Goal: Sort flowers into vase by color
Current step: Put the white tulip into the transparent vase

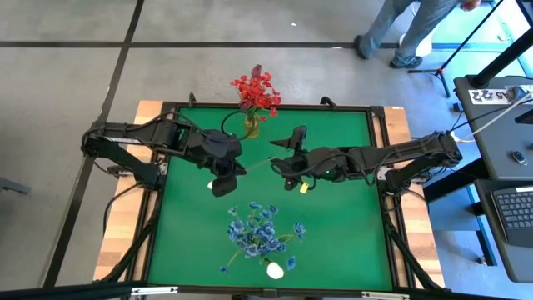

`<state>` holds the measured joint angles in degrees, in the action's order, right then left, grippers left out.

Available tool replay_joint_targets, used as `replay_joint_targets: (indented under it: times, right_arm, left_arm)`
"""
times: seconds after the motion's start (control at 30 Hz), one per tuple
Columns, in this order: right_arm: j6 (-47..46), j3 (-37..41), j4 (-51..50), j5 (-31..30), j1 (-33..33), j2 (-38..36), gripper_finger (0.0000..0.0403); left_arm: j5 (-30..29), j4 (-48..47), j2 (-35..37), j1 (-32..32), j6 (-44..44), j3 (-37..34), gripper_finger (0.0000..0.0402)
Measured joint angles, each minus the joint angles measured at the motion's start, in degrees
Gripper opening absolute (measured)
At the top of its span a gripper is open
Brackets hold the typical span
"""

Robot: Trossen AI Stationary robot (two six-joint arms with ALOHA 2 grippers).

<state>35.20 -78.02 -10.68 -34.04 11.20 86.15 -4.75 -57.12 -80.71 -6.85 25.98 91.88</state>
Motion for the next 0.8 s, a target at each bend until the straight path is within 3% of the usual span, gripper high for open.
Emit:
replay_joint_targets:
  times: [0.57,0.67,0.8]
  right_arm:
    - [-0.24,0.0,-0.57,0.43,0.04,-0.04,0.0012]
    - [-0.61,0.04,-0.83,0.89,0.07,-0.04,0.0008]
    - [-1.9,0.04,-1.44,2.12,0.07,-0.04,0.0039]
  left_arm:
    - [-0.84,-1.95,0.0,0.11,0.79,0.0,0.0004]
    - [-1.4,-2.5,0.0,0.11,1.02,0.0,0.0004]
    - [-2.12,-3.71,0.0,0.33,1.82,0.0,0.0004]
